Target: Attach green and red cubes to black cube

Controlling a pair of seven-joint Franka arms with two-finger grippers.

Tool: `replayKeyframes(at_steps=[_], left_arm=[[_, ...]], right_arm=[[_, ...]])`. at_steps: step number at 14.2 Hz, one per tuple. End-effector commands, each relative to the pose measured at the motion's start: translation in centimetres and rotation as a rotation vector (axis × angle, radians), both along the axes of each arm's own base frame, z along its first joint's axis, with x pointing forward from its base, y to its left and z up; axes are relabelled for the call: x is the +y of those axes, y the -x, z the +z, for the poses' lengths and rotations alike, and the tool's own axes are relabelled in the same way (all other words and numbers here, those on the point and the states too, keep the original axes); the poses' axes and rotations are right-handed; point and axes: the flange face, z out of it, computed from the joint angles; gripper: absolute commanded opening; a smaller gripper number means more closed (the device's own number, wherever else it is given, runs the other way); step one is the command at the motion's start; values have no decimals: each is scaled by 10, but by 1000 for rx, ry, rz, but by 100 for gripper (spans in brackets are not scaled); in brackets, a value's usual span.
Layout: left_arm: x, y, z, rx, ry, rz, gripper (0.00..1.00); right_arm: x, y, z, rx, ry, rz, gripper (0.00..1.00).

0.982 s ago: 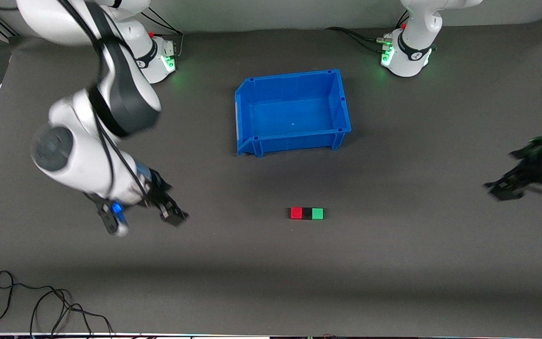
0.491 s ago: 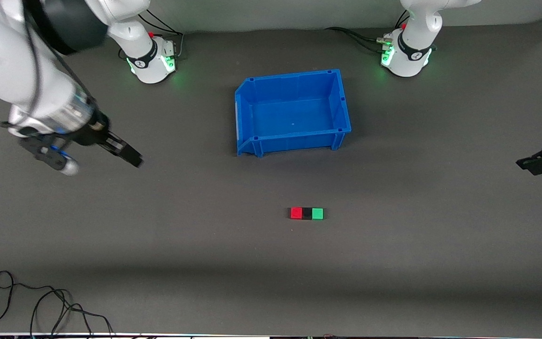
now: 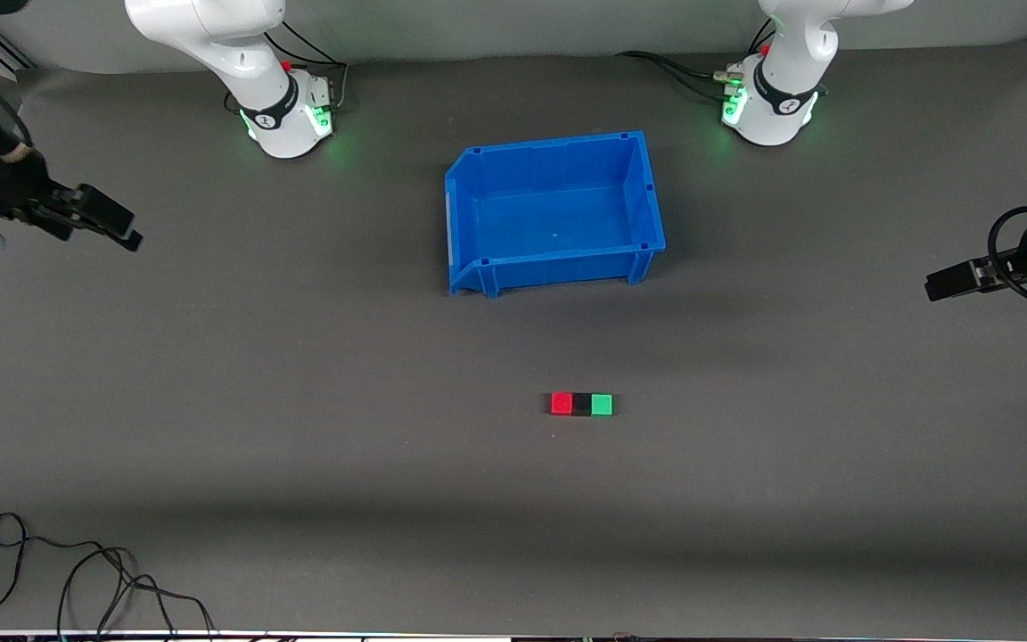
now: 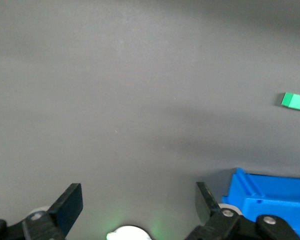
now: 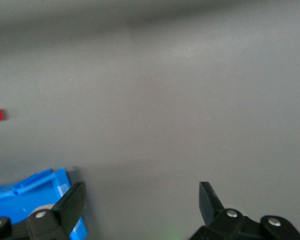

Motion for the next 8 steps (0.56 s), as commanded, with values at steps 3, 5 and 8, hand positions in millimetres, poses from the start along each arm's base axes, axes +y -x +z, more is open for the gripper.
replayKeyframes(at_steps=[3,5,8], left_arm=[[0,49,-8,-51,-17,-91,100],[-1,60,-11,-67,-20,-95,100],[-2,60,-6,-79,-19,-111,100]], right_arm=[[-3,13,2,32,49,52,100],[-3,12,-1,38,51,55,100],[-2,2,-11,57,50,80,100]])
